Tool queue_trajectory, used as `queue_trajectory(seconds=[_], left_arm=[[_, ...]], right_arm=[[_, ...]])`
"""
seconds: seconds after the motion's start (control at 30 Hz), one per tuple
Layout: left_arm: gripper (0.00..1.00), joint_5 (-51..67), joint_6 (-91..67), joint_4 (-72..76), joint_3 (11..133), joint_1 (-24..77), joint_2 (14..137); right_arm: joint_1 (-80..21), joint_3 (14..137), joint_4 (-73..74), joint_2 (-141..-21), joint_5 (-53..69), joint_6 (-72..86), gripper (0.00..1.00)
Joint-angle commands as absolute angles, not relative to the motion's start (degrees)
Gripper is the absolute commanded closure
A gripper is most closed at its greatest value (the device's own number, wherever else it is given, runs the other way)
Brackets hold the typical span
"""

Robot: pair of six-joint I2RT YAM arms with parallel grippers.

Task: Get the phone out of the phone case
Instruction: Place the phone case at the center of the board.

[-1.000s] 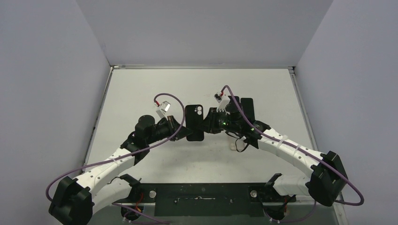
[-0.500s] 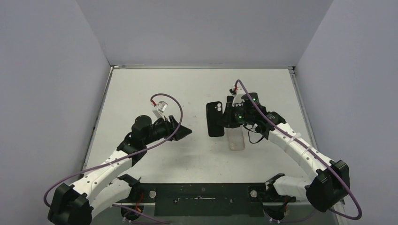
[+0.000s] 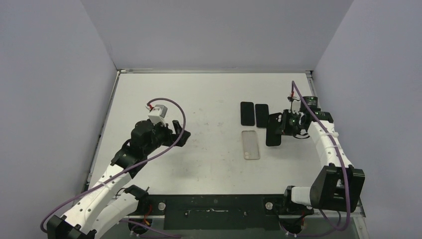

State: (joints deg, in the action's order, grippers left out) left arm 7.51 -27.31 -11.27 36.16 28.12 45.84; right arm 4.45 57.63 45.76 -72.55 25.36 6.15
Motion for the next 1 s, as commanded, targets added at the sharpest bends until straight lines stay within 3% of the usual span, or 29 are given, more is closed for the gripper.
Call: queue_trajectory(seconds=[0.0, 0.43, 0.73, 0.83, 0.97], left_arm=[[0.03, -4.34, -20.58, -16.74, 37.04, 28.69, 42.84], [0.03, -10.24, -18.79, -13.41, 34.01, 30.84, 38.96], [0.03, -9.4, -18.59, -12.75, 33.77, 31.82, 38.44], [0.03, -9.4, -18.63, -12.9, 33.75, 31.82, 38.41], [0.03, -9.4, -18.84, -13.33, 33.86, 31.77, 38.51]], right_arm=[[8.48, 59.05, 46.26, -77.81, 26.35, 1.34, 1.0], [9.99, 57.15, 40.97, -90.14, 34.66, -7.47, 1.0], [9.45, 58.82, 45.35, -96.91, 41.12, -8.8, 0.96], [9.48, 59.31, 46.71, -98.32, 41.85, -8.83, 0.82], [9.49, 59.4, 47.81, -97.95, 42.81, -8.32, 0.79]])
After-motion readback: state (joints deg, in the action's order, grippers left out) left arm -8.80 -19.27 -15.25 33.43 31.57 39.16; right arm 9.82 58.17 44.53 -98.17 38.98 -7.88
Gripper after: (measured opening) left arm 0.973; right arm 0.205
